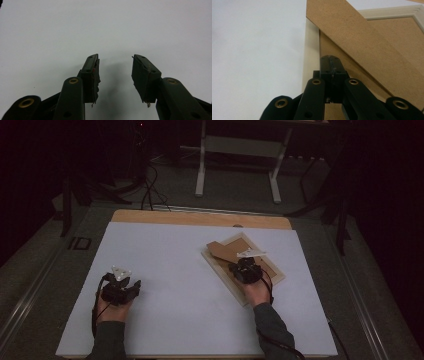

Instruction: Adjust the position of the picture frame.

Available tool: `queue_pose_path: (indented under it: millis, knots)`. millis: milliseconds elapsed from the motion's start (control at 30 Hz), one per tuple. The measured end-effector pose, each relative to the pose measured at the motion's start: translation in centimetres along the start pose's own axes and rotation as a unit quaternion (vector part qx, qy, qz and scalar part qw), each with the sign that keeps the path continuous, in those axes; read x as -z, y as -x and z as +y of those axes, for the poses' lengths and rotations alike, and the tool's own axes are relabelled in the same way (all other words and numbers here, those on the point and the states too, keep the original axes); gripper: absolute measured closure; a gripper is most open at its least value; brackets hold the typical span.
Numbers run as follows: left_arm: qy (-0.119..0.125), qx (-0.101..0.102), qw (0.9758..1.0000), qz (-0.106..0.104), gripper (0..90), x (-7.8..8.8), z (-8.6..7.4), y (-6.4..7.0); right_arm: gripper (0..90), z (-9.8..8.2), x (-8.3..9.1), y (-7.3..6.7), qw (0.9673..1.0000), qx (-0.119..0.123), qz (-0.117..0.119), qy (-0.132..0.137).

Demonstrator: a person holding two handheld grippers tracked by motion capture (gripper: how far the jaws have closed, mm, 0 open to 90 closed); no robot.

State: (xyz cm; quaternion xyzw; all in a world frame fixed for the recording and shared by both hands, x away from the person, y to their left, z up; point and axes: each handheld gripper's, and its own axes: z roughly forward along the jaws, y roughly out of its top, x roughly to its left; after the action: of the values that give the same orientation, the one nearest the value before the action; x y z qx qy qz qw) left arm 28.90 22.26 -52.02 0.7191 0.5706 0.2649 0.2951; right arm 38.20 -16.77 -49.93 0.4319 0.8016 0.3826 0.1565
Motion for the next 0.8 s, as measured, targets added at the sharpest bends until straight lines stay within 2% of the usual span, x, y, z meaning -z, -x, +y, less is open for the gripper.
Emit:
queue_pose_path:
  millis: [133, 600, 800]
  knots:
    - [-0.001, 0.000, 1.0000, -0.001, 57.5, 0.0, 0.0, 0.0, 90.0, 0.2, -0.7, 0.0, 0.9999, 0.003, -0.003, -0.010]
    - [-0.001, 0.002, 1.0000, -0.001, 56.3, 0.0, 0.0, -0.1, 90.0, 0.8, -3.4, 0.0, 0.9988, -0.011, -0.007, -0.047]
    - [-0.001, 0.002, 1.0000, -0.001, 56.2, 0.0, 0.0, -0.1, 90.0, 1.2, -3.9, 0.0, 0.9986, -0.019, -0.002, -0.049]
